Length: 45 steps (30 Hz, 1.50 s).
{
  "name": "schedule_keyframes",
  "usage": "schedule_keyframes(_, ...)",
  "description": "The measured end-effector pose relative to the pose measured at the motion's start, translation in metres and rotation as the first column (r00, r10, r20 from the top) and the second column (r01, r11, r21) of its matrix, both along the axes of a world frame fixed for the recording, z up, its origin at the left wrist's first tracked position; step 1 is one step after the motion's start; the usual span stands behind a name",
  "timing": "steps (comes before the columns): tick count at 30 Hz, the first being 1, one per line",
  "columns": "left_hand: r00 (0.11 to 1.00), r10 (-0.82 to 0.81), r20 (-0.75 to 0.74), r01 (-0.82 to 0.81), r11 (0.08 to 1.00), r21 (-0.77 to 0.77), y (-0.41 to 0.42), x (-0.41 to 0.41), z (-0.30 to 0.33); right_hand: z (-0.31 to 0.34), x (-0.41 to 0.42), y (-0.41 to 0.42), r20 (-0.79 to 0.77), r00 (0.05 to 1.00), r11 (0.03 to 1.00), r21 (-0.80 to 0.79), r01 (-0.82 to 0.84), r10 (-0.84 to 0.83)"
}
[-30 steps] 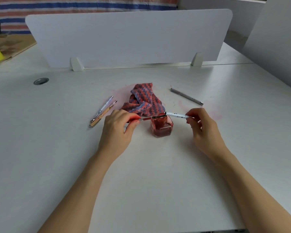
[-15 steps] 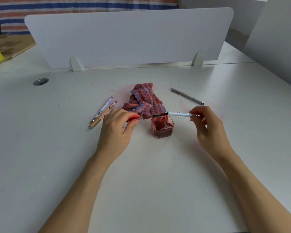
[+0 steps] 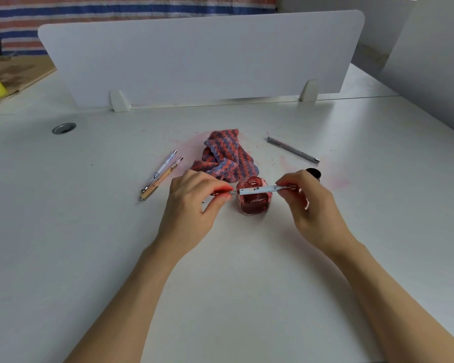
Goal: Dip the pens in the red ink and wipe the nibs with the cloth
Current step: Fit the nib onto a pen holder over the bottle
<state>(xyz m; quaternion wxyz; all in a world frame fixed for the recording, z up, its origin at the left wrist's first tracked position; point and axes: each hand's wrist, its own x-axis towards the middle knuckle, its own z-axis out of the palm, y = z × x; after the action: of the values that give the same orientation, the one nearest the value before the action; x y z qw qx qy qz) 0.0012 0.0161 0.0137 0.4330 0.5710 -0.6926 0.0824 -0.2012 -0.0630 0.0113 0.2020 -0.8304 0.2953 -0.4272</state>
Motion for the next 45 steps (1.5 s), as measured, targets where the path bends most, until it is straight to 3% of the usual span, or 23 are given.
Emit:
schedule_keyframes(6,1.0,0.001,-0.006,-0.001,0.998,-0.061,0.0,-0.011,0.001,0.001,0.005,0.005,0.046,0.999,0.999,0.04,-0.02,0.019)
schedule_keyframes(9,0.998,-0.022,-0.061,0.021,1.0,-0.016,0.002,-0.015,0.005,0.001,0.005,0.004,0.048,0.999,0.996,0.088,-0.006,0.002)
schedule_keyframes(13,0.99,0.115,-0.086,-0.11,0.993,0.051,0.002,-0.009,0.004,0.0,0.005,0.005,0.069,0.997,0.993,0.121,0.006,-0.014)
schedule_keyframes(17,0.988,0.15,-0.025,-0.151,0.989,-0.008,0.0,-0.003,0.0,0.0,0.005,0.005,0.081,0.996,0.993,0.119,0.01,-0.02)
schedule_keyframes(22,0.978,0.041,-0.204,-0.038,0.999,0.02,0.003,-0.013,0.003,0.0,0.005,0.005,0.092,0.995,0.992,0.127,0.018,-0.029)
schedule_keyframes(27,0.995,0.071,-0.065,-0.067,0.996,0.061,-0.001,-0.008,-0.003,-0.003,0.007,0.005,0.086,0.996,0.993,0.117,-0.004,-0.006)
schedule_keyframes(31,0.993,0.007,-0.117,0.001,0.997,0.075,0.003,-0.014,0.0,-0.002,0.006,0.005,0.086,0.996,0.993,0.12,0.004,-0.014)
schedule_keyframes(35,0.993,0.062,-0.099,-0.059,0.998,0.034,0.0,-0.009,0.0,-0.001,0.005,0.005,0.081,0.996,0.992,0.125,0.015,-0.025)
schedule_keyframes(41,0.988,0.025,-0.153,-0.017,0.998,0.054,0.003,-0.013,0.002,-0.001,0.005,0.005,0.074,0.997,0.992,0.123,0.021,-0.03)
schedule_keyframes(45,0.995,0.065,-0.069,-0.063,0.997,0.044,0.001,-0.008,0.001,-0.002,0.005,0.005,0.067,0.997,0.992,0.122,0.023,-0.031)
